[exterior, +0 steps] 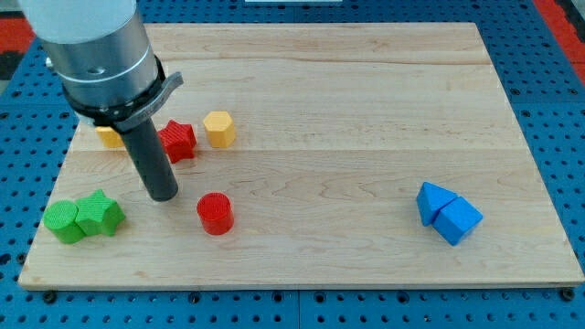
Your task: Move the green blocks to the center right side
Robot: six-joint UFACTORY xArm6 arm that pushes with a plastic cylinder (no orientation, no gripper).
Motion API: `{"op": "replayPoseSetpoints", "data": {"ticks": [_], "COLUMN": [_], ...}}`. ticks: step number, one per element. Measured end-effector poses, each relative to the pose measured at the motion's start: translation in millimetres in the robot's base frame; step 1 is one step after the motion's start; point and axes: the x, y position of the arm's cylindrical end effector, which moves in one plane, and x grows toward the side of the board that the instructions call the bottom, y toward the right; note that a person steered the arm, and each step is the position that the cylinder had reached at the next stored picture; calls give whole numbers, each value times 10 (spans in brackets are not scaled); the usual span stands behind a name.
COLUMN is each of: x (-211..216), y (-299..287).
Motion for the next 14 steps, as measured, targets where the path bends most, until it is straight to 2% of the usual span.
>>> {"op": "replayPoseSetpoints", "data": {"ticks": [1,2,3,4,5,6,7,9,11,12,14], "x": [11,-166,-445,-297,337,509,510,205,-39,-282,-417], "y": [79,-17,-655,-1313,-1483,-1486,-1133,-443,610,910,1920]}}
